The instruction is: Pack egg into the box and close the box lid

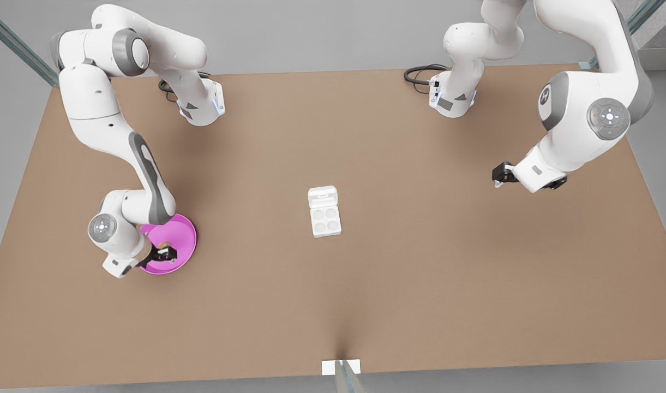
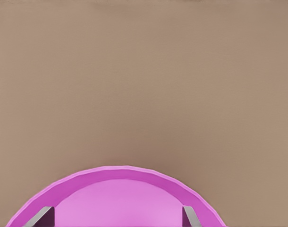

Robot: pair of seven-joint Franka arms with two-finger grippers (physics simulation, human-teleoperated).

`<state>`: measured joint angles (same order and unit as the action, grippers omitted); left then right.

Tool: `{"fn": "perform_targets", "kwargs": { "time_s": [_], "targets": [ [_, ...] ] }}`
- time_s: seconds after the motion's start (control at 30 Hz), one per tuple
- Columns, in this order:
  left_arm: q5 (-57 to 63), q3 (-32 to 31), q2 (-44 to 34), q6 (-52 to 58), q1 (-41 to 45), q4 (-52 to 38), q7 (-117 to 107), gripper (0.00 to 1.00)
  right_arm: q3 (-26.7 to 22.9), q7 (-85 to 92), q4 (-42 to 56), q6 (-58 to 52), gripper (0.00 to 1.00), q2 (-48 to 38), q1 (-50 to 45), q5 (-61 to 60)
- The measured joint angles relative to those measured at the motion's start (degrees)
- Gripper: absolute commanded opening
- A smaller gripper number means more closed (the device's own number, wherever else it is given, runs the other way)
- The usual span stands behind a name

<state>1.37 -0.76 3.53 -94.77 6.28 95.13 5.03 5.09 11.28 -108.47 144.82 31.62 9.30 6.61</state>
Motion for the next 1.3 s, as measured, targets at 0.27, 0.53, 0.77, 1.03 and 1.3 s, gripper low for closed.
{"fn": "perform_targets", "kwargs": {
  "time_s": [0.27,0.53,0.77,1.03,1.3],
  "targets": [
    [0.0,0.0,2.5,-0.5,-0.6,-0.1,0.2,1.00,0.0,4.5,-7.6,2.9,1.00,-4.1,1.4,0.2],
    [0.1,0.0,4.2,-1.6,-0.5,-0.3,0.4,1.00,0.0,7.4,-13.2,3.8,1.00,-7.3,3.1,0.1],
    [0.0,0.0,4.3,-2.5,-0.8,-0.4,0.5,1.00,0.0,8.9,-12.8,4.4,1.00,-4.4,2.4,0.1],
    [0.0,0.1,4.6,-3.3,-0.7,-0.4,0.6,1.00,0.1,9.7,-12.2,5.6,1.00,-1.5,1.3,-0.4],
    [0.0,0.1,4.8,-3.8,-0.7,-0.4,0.7,1.00,0.1,8.9,-11.9,5.9,1.00,-1.3,-0.3,-0.7]
  ]
}}
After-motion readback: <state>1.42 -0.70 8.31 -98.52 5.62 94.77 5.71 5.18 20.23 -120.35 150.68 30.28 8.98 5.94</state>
